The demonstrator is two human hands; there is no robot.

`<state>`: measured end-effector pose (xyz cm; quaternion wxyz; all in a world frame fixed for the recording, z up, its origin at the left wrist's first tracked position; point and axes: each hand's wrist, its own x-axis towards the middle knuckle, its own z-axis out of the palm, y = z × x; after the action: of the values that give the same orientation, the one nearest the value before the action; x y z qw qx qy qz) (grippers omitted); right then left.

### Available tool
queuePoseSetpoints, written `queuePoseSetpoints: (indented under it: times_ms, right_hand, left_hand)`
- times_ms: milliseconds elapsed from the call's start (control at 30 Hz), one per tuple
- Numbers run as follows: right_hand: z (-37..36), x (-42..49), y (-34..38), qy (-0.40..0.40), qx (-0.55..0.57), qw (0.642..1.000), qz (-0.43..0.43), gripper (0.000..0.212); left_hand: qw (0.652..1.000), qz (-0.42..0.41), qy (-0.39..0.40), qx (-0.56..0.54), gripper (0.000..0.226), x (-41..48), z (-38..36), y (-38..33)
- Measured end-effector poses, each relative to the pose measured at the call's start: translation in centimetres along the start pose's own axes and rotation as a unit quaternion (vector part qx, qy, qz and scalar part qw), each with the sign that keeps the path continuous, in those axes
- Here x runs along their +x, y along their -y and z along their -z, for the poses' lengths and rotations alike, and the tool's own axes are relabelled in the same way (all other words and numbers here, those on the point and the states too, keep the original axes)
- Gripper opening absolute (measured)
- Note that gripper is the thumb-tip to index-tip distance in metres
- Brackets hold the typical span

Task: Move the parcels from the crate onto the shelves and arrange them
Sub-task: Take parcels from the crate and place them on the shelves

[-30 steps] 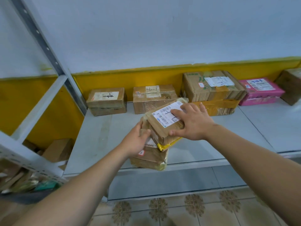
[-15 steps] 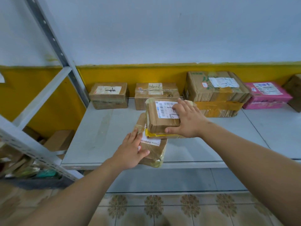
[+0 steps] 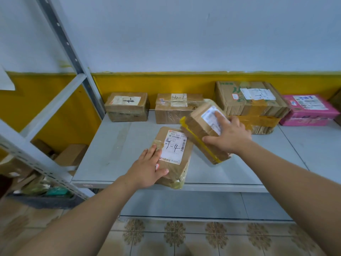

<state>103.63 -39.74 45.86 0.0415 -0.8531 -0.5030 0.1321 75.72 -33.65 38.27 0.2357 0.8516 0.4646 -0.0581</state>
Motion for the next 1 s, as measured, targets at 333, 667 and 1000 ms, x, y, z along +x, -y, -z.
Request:
queuePoseSetpoints:
  times_ms: [333, 667, 1000]
  right_hand:
    - [-2.0, -0.9, -4.3, 0.039, -0.047, 0.99, -0.126, 0.104]
    - [-4.7, -0.4, -3.6, 0.073, -0.085, 0.993, -0.044, 0.101]
    - [-7.1, 0.2, 0.6, 0.045, -0.054, 0.998, 0.003, 0.103]
  left_hand:
    - [0.993, 0.103, 0.017, 0.05, 0.117, 2.0, 0.1, -5.0]
    - [0.993, 0.107, 0.028, 0.053, 0.11, 1.9, 1.4, -4.0]
    - [0.977, 0.152, 0.023, 0.145, 0.068, 2.2, 6.6, 5.3]
